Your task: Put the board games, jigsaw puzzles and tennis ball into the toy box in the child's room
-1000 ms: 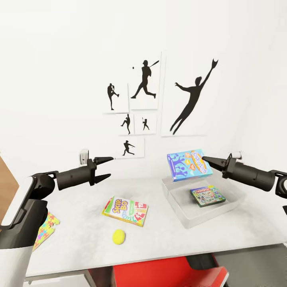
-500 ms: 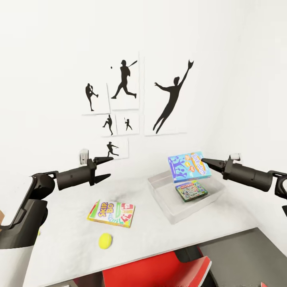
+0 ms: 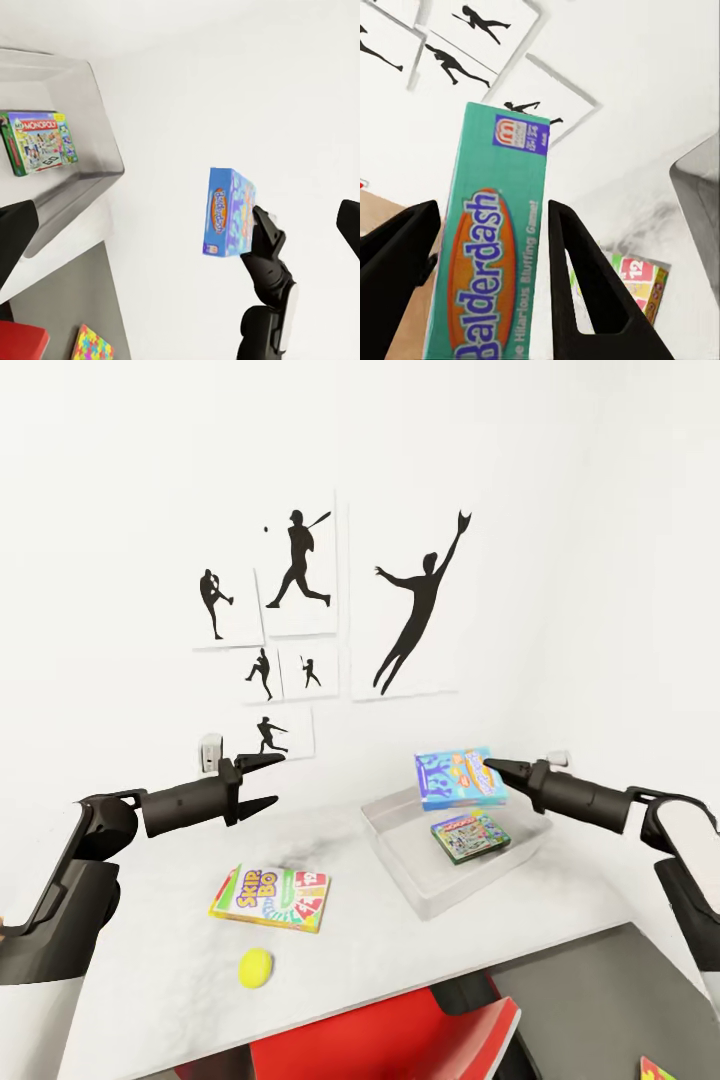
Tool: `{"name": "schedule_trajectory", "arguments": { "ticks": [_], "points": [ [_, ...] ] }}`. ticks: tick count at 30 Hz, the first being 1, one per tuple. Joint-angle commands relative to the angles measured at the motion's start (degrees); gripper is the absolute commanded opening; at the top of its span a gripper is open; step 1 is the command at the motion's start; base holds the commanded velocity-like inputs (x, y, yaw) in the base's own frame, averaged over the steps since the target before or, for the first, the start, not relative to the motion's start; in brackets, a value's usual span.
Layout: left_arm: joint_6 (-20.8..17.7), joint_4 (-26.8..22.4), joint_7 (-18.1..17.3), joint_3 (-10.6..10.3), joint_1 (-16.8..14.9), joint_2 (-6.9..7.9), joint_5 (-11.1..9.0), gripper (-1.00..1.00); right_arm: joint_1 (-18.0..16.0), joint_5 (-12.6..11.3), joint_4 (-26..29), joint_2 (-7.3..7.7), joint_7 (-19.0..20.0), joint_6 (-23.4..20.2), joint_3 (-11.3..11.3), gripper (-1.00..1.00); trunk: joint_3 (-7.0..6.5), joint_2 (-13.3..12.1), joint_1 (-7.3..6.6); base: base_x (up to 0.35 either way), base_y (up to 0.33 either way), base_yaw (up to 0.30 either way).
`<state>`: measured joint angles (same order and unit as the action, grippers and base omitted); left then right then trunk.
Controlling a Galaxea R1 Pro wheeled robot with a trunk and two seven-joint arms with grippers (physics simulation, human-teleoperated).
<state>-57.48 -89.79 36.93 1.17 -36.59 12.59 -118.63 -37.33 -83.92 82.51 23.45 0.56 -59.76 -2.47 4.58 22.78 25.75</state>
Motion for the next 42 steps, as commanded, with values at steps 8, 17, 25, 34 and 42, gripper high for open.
{"name": "schedule_trajectory", "arguments": {
  "ticks": [8, 17, 25, 34, 42],
  "points": [
    [-0.1, 0.0, 0.6, 0.1, -0.1, 0.06, -0.6, 1.0, -4.1, -0.5, -4.3, -3.86, -6.4, -0.2, -0.1, -1.0, 0.13, 0.1, 0.03, 0.0, 0.0, -0.006],
    [-0.1, 0.0, 0.6, 0.1, -0.1, 0.07, -0.6, 1.0, -7.7, -0.6, -9.8, -4.73, -7.5, -0.2, 0.1, -1.0, 0.13, 0.1, 0.03, 0.0, 0.0, -0.001],
    [-0.1, 0.0, 0.6, 0.1, -0.1, 0.08, -0.6, 1.0, -8.6, -0.4, -11.3, -4.78, -7.5, -0.2, 1.0, -1.0, 0.13, 0.1, 0.03, 0.0, 0.0, 0.0],
    [-0.1, 0.0, 0.6, 0.1, -0.1, 0.14, -0.6, 1.0, -8.7, -0.2, -11.6, -4.76, -7.7, -0.2, 2.8, -1.0, 0.15, 0.1, 0.03, 0.0, 0.0, 0.0],
    [-0.2, 0.0, 0.6, 0.1, -0.1, 0.21, -0.6, 1.0, -8.7, -0.2, -12.1, -4.76, -7.9, -0.2, 3.2, -1.0, 0.57, 0.1, 0.03, 0.0, 0.0, 0.0]
  ]
}}
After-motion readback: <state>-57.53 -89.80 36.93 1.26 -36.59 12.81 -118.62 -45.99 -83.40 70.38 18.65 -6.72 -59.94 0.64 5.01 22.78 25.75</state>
